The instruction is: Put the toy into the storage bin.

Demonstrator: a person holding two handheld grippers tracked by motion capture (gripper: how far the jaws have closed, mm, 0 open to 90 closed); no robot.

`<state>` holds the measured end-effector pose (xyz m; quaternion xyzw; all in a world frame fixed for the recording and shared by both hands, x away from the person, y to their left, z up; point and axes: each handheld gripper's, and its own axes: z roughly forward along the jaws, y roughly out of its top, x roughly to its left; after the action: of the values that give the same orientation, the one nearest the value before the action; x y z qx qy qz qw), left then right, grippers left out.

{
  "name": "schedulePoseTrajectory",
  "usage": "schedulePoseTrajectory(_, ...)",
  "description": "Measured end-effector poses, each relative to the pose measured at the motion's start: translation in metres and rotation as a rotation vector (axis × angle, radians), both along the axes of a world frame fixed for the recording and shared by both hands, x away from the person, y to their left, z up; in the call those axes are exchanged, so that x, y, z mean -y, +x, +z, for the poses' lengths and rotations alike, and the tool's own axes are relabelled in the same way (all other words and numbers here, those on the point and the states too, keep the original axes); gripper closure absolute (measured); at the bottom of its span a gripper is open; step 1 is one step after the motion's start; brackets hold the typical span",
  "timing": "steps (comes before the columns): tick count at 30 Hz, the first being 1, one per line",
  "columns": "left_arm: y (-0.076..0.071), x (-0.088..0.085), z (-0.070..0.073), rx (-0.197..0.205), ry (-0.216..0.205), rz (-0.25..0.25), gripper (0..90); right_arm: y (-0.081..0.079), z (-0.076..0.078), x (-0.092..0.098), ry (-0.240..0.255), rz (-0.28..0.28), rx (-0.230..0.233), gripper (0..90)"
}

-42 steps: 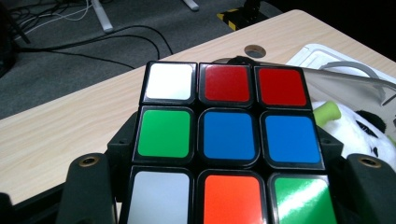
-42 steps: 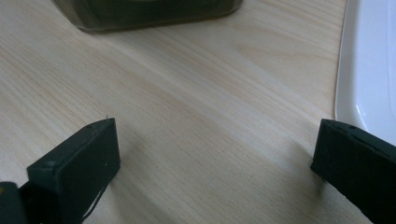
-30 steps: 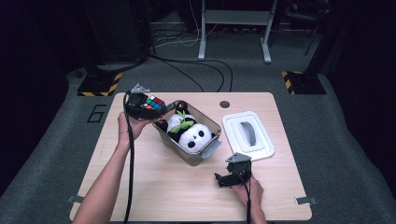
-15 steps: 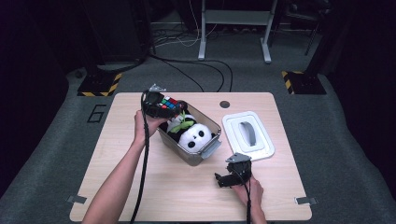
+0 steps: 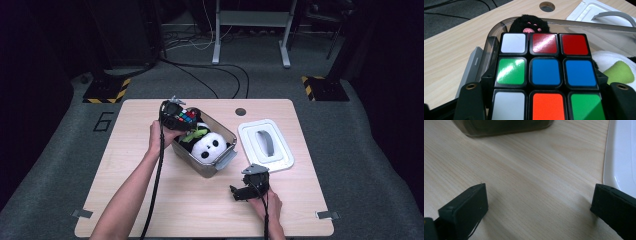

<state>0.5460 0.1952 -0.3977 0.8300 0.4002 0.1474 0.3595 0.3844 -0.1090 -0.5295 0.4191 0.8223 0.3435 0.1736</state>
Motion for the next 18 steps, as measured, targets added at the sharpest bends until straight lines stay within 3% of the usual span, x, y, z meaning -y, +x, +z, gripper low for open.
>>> schedulePoseTrajectory(5, -0.004, -0.004, 0.006, 0.018, -0.001, 0.004, 22.5, 0.0, 0.0, 0.0, 0.0, -0.001, 0.0, 0.0)
schedulePoseTrajectory(18, -0.02, -0.012, 0.023, 0.088, -0.026, 0.008, 22.8, 0.0, 0.0, 0.0, 0.0, 0.0, 0.0, 0.0)
